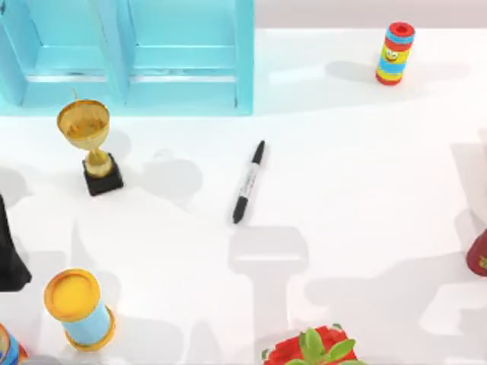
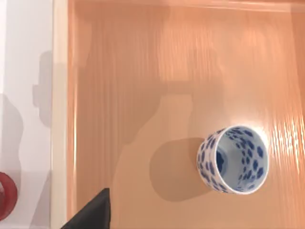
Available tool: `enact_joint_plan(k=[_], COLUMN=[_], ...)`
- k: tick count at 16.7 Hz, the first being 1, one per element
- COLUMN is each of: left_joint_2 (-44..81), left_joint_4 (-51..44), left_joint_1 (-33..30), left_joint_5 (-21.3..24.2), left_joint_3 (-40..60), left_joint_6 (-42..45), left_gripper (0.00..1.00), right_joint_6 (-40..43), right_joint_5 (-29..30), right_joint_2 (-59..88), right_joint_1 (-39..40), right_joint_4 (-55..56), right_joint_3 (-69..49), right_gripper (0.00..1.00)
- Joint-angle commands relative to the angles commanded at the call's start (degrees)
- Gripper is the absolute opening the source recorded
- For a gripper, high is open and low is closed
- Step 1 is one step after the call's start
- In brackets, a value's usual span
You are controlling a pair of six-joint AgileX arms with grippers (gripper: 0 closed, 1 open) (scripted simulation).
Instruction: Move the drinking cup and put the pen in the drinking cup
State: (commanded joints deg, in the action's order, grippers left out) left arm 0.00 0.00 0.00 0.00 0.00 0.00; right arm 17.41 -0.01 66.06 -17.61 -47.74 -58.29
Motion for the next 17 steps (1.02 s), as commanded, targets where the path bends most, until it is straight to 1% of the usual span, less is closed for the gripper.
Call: enact_joint_plan(k=[4,8,11,17], left_joint_2=[0.0,0.0,0.0,0.0], left_joint_4=[0.0,0.0,0.0,0.0], left_joint_1=[0.0,0.0,0.0,0.0], left_joint_5=[0.0,0.0,0.0,0.0], left_joint_3=[0.0,0.0,0.0,0.0], left_joint_6=[0.0,0.0,0.0,0.0], left_gripper=[1.0,1.0,1.0,1.0], right_joint_6=[5.1,8.7,10.1,10.1], right_joint_5=[0.0,0.1,0.1,0.1], right_joint_2=[21.2,36.3,41.5,42.0], right_joint_1=[-5.3,-9.0,-10.5,-10.3], right_joint_4=[-14.2,-24.2,-27.9,-28.0], right_joint_3=[-18.1,-30.7,-35.1,-35.2], right_gripper=[1.0,1.0,1.0,1.0])
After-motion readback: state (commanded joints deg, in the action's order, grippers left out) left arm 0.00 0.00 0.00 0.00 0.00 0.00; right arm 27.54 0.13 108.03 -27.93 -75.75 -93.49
